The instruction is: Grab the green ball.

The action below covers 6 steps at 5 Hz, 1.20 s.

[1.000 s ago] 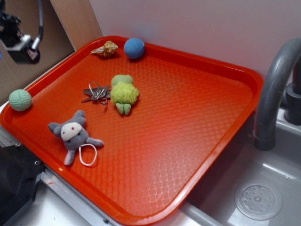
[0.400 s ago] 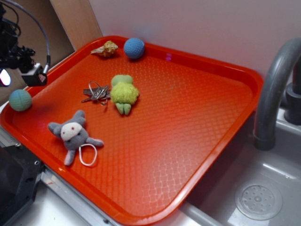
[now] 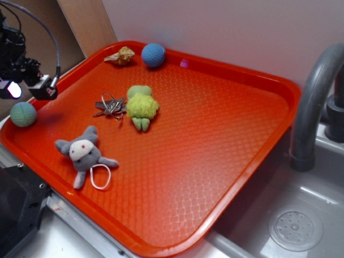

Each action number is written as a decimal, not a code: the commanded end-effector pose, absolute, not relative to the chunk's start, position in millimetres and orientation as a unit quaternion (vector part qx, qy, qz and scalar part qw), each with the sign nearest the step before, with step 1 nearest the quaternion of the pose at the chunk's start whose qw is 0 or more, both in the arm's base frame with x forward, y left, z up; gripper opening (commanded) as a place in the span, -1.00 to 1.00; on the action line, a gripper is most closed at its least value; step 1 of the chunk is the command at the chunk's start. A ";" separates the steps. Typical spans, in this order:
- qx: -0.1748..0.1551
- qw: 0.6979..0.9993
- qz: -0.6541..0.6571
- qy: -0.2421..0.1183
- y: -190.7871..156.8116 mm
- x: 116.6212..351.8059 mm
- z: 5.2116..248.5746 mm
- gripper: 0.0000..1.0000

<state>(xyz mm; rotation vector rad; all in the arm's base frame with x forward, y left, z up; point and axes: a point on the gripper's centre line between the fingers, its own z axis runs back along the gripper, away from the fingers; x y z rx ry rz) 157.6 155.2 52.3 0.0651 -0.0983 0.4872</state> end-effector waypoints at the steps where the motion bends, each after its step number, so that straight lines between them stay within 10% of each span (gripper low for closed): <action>1: 0.098 0.968 0.225 -0.052 176.2 146.1 47.2 1.00; 2: 0.117 0.966 0.223 -0.061 174.1 144.2 45.1 -1.00; 4: 0.131 0.964 0.232 -0.023 168.0 134.7 44.7 -1.00; 6: 0.073 0.980 0.186 -0.005 156.8 117.6 54.2 -1.00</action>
